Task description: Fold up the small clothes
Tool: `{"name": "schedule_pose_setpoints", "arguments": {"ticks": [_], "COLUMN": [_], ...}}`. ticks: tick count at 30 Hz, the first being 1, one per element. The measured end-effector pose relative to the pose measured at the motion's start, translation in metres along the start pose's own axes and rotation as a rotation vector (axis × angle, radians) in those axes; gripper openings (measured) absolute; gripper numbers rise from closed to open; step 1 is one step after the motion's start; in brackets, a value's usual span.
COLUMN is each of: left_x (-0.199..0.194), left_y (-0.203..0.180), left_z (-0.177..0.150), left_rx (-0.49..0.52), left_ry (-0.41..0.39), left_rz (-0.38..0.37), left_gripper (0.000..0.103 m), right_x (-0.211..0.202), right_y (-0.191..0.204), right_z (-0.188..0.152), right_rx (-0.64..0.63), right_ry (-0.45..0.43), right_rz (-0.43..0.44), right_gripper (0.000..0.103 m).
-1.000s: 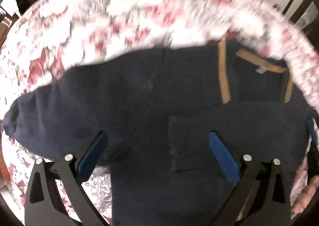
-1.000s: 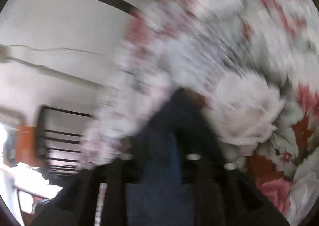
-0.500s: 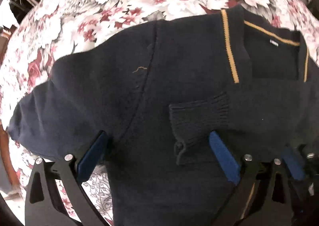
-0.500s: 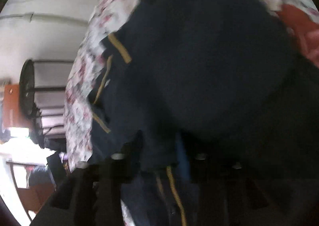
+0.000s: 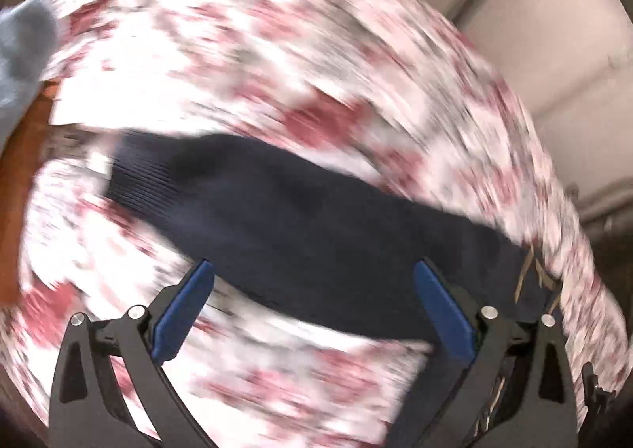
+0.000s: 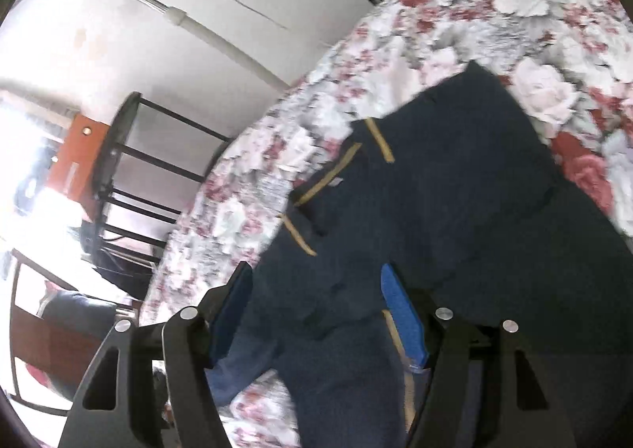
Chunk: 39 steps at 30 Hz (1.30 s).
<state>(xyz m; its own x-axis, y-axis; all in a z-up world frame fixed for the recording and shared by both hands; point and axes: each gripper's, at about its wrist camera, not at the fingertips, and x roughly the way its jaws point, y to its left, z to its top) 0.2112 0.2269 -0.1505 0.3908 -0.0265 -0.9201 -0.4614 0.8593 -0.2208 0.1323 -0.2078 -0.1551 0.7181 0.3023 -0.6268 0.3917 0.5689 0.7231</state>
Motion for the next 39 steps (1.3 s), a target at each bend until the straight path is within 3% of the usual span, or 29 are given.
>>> {"name": "schedule_pose_setpoints", "arguments": {"ticks": [4,7,9,14,18,19,21,22,23,24,27,33,39], "left_x": [0.007,0.039,0.056,0.065,0.069,0.069,0.07,0.068,0.064,0.061,0.046,0.001,-0.021], "left_y": [0.077,0.081,0.074,0.079,0.094,0.097,0.098,0.095,0.091,0.086,0.071,0.027,-0.038], "left_z": [0.017,0.017,0.016,0.008,0.006,0.005,0.004,0.002,0.002,0.002,0.002,0.007,0.008], "left_rx": [-0.157,-0.212,-0.252,-0.266,-0.395,-0.422,-0.466,-0.468,-0.455,-0.44,-0.389,-0.226,-0.032], "left_ry": [0.044,0.143,0.185,0.2,0.17,0.164,0.147,0.131,0.111,0.086,0.037,-0.082,-0.164], "left_rz": [-0.196,-0.289,-0.321,-0.306,-0.32,-0.32,-0.286,-0.246,-0.208,-0.213,-0.171,-0.187,-0.163], "left_gripper": [0.093,0.071,0.069,0.069,0.068,0.065,0.048,0.031,0.013,0.01,0.009,0.009,0.009], "right_x": [0.008,0.012,0.012,0.014,0.017,0.017,0.016,0.014,0.014,0.013,0.015,0.019,-0.005], "right_y": [0.013,0.024,0.028,0.023,0.018,0.019,0.02,0.019,0.019,0.018,0.008,0.004,0.01], "right_z": [0.004,0.001,0.0,0.004,0.004,0.004,0.004,0.004,0.004,0.003,-0.001,-0.005,0.013], "right_rx": [0.015,-0.006,-0.018,0.008,0.027,0.019,0.002,-0.009,-0.013,-0.016,0.022,0.079,0.096], "right_ry": [-0.004,0.01,0.017,0.01,0.022,0.021,0.013,0.007,0.003,-0.001,0.018,0.064,0.035], "right_rz": [0.056,0.069,0.076,0.072,0.073,0.07,0.057,0.043,0.034,0.028,0.014,0.064,0.1], "right_gripper": [0.068,0.068,0.068,0.068,0.068,0.068,0.068,0.068,0.068,0.068,0.068,0.068,0.068]}}
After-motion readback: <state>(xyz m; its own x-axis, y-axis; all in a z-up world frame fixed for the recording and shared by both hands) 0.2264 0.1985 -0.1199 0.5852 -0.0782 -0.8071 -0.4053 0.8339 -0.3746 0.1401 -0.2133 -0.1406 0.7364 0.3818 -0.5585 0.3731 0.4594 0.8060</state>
